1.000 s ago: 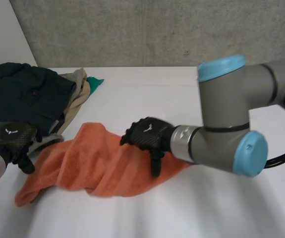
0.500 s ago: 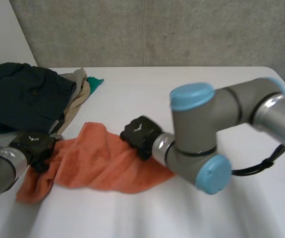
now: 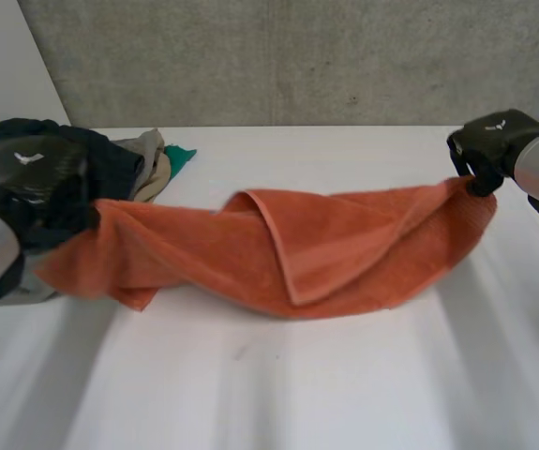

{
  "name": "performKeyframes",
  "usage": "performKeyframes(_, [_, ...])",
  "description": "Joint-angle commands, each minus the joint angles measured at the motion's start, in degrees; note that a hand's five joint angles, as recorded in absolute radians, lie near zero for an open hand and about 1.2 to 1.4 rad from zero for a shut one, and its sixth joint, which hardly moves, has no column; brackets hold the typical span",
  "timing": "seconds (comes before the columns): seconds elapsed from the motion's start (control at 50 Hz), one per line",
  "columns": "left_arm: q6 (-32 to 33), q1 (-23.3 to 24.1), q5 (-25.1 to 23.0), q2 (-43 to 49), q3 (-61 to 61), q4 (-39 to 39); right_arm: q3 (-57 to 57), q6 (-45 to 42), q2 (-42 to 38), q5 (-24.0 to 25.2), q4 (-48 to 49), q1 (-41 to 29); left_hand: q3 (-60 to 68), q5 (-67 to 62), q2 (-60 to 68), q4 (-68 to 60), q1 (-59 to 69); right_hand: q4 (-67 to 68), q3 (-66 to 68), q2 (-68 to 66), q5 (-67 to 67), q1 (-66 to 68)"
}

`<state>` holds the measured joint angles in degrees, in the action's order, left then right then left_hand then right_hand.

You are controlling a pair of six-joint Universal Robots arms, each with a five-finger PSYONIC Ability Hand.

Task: Fold the laundry.

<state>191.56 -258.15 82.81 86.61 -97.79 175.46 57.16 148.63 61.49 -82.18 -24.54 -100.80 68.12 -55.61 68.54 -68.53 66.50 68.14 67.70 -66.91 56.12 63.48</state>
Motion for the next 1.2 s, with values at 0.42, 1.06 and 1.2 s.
performKeyframes(0.42, [3.65,3.79,2.80,4.54,-5.49,-4.17,19.39,-3.52,3.47,-0.17,3.62,-16.71,11.88,-14.39,11.46,-11.47,13.50,-47.72,-47.28,46.49,-45.70,-43.06])
performKeyframes(1.06, [3.56,5.55,3.68,2.42,-3.72,-4.95,13.87,-1.33,-11.39,-0.17,20.94,-17.68,11.88,-14.39,11.46,-11.47,13.50,11.86,12.30,-13.09,13.88,16.52])
performKeyframes(1.2, [4.35,5.72,2.80,2.60,-6.10,-5.66,9.47,1.66,-3.41,0.18,18.04,-17.24,11.88,-14.39,11.46,-11.47,13.50,11.86,12.30,-13.09,13.88,16.52])
